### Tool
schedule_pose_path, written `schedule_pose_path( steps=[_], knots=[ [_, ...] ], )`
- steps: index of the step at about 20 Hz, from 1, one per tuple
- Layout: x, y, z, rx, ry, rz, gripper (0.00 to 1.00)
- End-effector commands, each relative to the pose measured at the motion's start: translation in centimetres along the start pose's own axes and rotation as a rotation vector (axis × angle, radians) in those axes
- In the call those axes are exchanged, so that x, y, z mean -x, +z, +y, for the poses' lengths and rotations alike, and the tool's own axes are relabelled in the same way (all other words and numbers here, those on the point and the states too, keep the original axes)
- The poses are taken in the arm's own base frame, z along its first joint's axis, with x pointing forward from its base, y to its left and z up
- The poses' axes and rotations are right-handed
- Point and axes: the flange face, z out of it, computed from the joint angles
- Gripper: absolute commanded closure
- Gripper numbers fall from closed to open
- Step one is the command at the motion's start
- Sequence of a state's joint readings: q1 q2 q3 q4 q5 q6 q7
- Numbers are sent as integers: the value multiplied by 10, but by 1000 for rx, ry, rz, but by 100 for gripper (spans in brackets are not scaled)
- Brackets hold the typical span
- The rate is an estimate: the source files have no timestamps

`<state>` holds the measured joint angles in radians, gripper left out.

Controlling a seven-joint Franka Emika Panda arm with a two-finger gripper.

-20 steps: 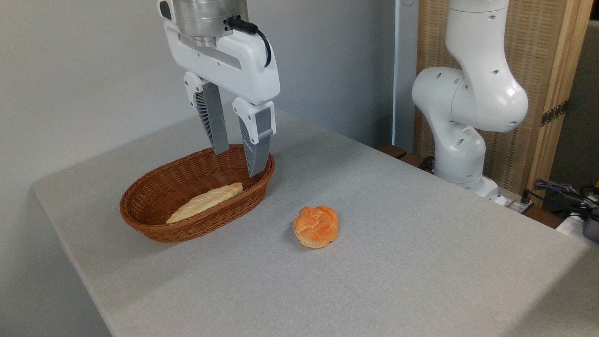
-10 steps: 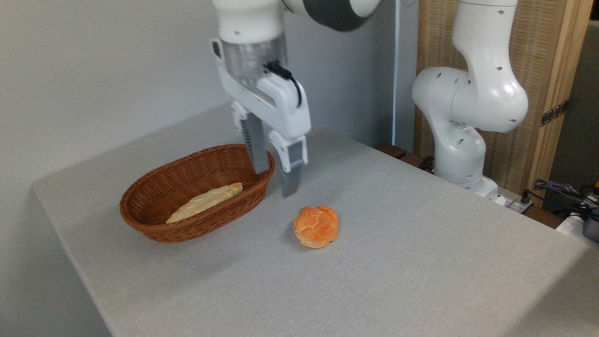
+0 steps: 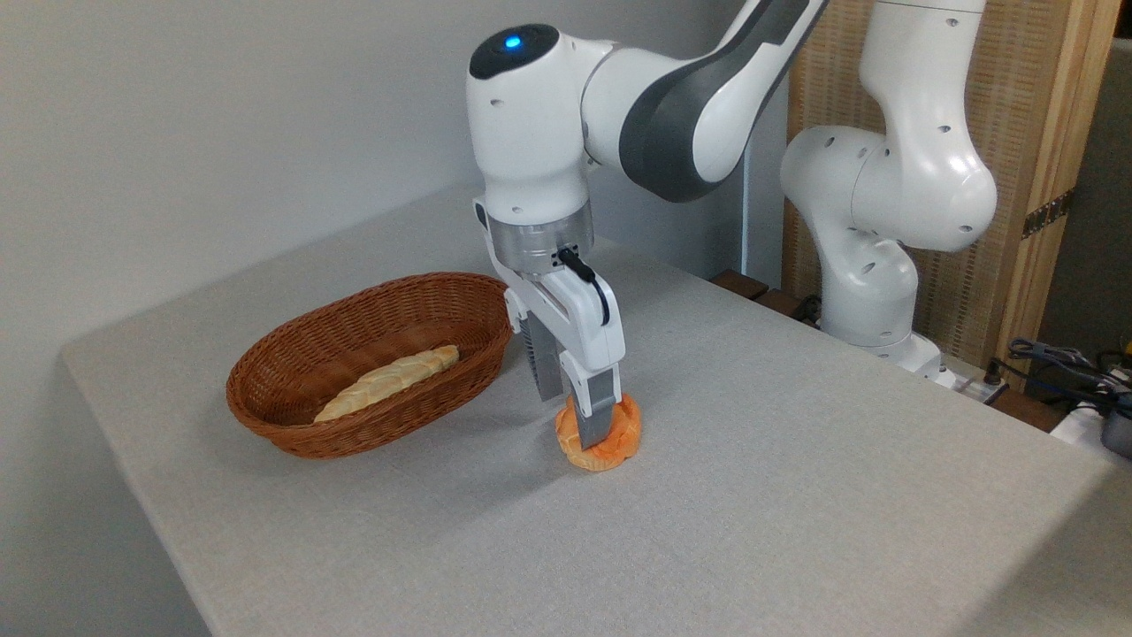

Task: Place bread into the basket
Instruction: 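Lower the gripper onto the orange roll and close on it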

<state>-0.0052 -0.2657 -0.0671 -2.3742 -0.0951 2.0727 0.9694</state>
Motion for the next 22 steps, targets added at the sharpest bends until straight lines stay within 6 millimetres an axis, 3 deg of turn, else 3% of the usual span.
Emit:
schedule_pose_path(
  steps=[1,2,3,6,14,22],
  knots=[
    [6,11,1,5,33,-16,0],
    [6,13,0,5,35,-22,3],
    [7,15,0,-8,52,-49,22],
    [7,18,-3,-10,60,-66,49],
    [8,19,-3,-1,56,-69,64],
    [6,11,-7,-7,38,-53,69]
  ],
)
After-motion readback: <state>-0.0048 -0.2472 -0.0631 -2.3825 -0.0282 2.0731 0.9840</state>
